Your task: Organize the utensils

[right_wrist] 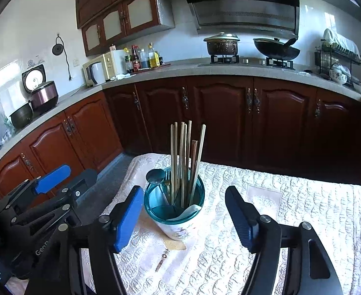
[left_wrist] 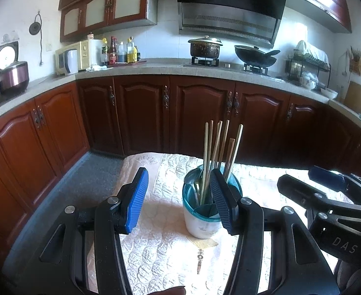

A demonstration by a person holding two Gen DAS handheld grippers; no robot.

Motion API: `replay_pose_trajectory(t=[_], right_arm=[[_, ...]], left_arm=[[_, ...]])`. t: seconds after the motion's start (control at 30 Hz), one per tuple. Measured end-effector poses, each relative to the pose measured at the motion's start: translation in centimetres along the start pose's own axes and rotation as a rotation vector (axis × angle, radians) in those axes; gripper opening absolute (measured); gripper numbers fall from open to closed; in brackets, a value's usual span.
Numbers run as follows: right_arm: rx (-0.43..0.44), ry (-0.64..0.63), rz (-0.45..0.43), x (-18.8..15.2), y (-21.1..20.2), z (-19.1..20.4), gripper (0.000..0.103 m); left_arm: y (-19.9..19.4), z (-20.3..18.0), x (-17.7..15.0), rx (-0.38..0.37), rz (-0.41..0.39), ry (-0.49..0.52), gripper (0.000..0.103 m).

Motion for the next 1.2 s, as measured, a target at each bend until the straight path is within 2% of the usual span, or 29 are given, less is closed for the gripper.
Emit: replay_pose_trajectory(t=[1.2], right_arm=[[0.014, -0.016, 0.059, -0.4, 4.3, 0.3, 0.067]], left_arm=[[2.6, 0.1, 0.5, 0.061, 0.033, 0.021, 0.052]])
Point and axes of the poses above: each gripper's, at about its wrist camera, not at the fingertips, and y roughly the way its jaws point, z to its left, x to its top, the point moved 2 cm from there along y, roughly the way its jaws point, and after that the axes turned 10 degrees about -x, right-handed, at the moved point
